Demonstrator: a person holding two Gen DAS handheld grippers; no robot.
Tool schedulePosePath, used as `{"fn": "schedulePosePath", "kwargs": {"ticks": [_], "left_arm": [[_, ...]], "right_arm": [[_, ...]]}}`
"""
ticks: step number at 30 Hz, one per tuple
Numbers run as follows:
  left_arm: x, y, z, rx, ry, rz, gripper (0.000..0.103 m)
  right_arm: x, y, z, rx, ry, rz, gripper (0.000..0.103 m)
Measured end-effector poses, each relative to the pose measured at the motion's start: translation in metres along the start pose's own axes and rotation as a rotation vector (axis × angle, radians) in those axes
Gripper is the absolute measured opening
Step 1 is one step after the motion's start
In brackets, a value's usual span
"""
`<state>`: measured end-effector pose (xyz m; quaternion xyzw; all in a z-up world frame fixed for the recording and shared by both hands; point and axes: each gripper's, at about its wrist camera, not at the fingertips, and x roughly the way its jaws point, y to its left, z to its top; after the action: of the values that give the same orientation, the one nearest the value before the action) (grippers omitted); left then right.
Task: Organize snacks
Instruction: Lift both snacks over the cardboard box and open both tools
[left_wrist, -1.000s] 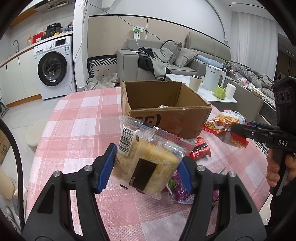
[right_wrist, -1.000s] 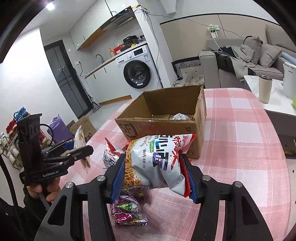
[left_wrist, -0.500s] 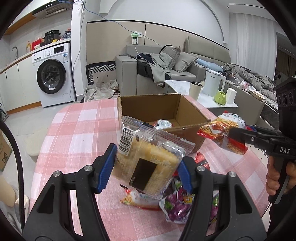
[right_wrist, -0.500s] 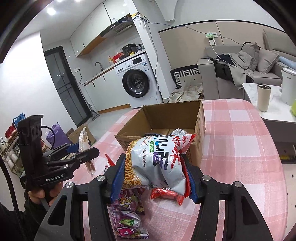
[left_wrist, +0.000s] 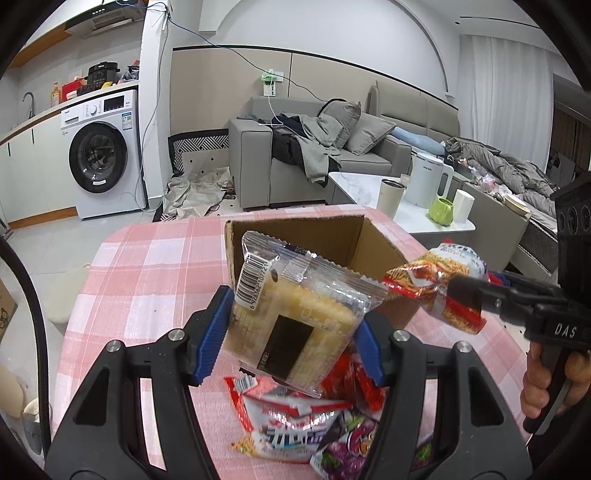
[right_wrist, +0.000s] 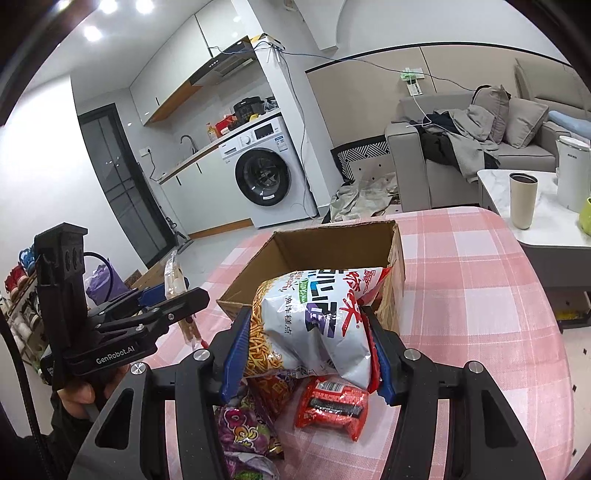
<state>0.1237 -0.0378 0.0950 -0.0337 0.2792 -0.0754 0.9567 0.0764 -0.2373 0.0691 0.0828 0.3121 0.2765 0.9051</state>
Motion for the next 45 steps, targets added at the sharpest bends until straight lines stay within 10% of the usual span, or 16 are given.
{"fn": "schedulePosePath", "kwargs": {"ticks": [36,45], "left_arm": [[0.104,0.002,0.033,-0.001,0.037,0.003,0.051],[0.088,0.014,0.022,-0.003,0.021,0.076,0.09]], "right_arm": [[0.076,-0.017,0.032,0.053,0.059,-0.046,0.057],[0.076,-0.02,0.034,0.044,0.061,-0.044,0.067]]}}
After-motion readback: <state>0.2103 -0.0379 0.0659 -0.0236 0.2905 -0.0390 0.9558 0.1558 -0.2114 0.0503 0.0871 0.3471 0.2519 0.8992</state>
